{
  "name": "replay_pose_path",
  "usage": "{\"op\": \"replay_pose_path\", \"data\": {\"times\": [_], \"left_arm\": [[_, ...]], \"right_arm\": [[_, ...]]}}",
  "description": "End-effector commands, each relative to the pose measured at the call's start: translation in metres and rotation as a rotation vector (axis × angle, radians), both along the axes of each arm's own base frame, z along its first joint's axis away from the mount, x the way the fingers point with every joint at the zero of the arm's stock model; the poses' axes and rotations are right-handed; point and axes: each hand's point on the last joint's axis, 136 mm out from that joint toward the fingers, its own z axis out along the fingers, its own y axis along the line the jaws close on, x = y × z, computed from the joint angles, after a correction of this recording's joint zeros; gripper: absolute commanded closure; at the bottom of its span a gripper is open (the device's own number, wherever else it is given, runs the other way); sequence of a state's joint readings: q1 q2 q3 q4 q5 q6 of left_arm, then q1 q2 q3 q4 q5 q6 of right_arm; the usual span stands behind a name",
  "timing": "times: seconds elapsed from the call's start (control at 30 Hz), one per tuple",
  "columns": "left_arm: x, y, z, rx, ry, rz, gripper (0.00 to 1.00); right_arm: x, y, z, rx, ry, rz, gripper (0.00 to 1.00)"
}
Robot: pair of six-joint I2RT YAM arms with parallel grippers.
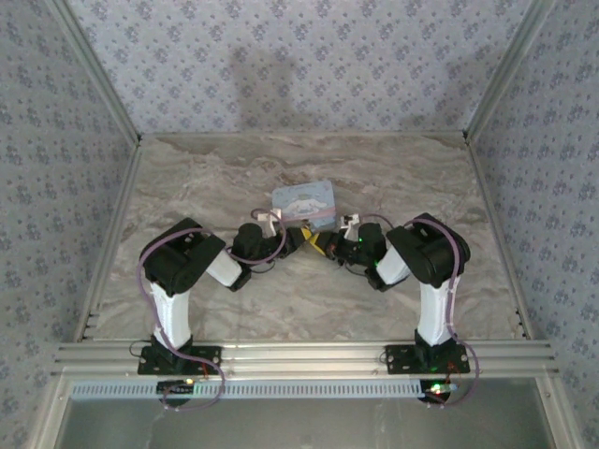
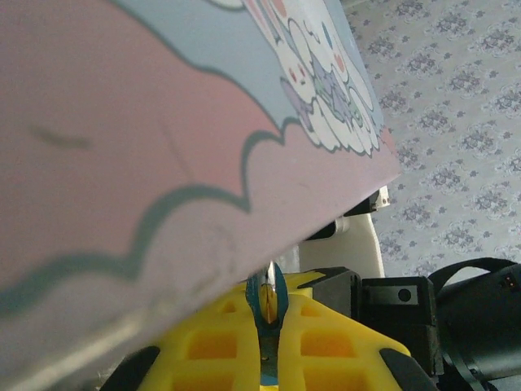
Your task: Unlock a padlock with a key
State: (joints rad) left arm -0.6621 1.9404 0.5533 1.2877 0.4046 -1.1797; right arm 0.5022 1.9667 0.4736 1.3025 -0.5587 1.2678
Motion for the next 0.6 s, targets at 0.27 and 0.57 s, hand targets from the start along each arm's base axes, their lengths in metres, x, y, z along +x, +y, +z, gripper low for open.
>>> {"op": "replay_pose_path", "data": {"times": [0.27, 0.57], "left_arm": [[0.001, 0.002, 0.011, -0.026, -0.043, 0.006, 0.97], [0.016, 0.019, 0.001, 0.046, -0.044, 0.052, 0.96]], "right_arm": [[-0.018, -0.013, -0.004, -0.109, -0.035, -0.021, 1.0], [-0.033, -0.01, -0.001, -0.366, -0.091, 0.079, 0.88]]}}
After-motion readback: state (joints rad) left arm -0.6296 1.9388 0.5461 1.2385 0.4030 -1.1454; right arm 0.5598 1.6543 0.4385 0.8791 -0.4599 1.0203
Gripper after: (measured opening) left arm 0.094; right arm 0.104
